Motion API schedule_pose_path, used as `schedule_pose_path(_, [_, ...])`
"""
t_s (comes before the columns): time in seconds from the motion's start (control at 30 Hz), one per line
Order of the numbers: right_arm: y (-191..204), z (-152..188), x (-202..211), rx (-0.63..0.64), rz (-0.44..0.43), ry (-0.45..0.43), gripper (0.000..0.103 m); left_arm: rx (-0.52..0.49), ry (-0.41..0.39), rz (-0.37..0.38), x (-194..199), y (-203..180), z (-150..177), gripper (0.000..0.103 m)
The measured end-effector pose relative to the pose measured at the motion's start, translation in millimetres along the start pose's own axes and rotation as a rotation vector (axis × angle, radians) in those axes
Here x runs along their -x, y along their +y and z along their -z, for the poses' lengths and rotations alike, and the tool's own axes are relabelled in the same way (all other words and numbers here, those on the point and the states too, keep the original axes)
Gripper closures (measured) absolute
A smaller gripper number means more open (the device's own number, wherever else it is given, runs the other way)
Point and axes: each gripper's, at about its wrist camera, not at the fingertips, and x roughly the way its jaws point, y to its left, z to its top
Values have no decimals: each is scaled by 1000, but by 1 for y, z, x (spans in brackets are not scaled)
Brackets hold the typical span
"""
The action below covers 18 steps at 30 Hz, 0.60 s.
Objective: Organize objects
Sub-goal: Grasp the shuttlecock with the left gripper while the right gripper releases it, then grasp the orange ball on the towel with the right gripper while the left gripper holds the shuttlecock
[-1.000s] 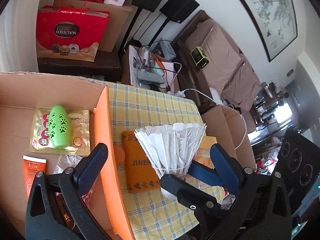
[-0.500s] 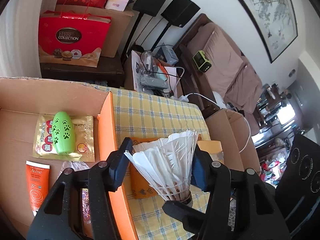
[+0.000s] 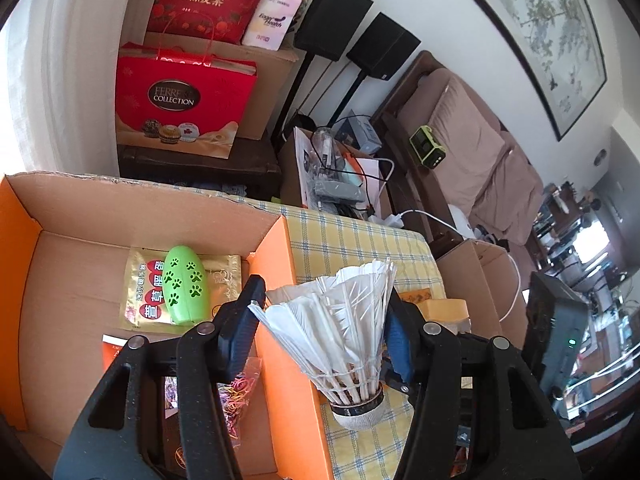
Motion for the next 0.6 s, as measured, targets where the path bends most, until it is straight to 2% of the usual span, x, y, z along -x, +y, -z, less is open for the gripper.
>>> schedule_pose_path(0.2, [-12, -7, -37, -61, -21, 34, 62, -54, -12, -49, 8, -3, 3, 50])
schedule_pose_path(0.43, [4, -17, -58, 97, -35, 82, 62, -56, 0, -52, 13, 6, 4, 50])
schedule_pose_path(0.6, [24, -16, -68, 248, -9, 129, 62, -47, 8, -50, 11, 13, 3, 50])
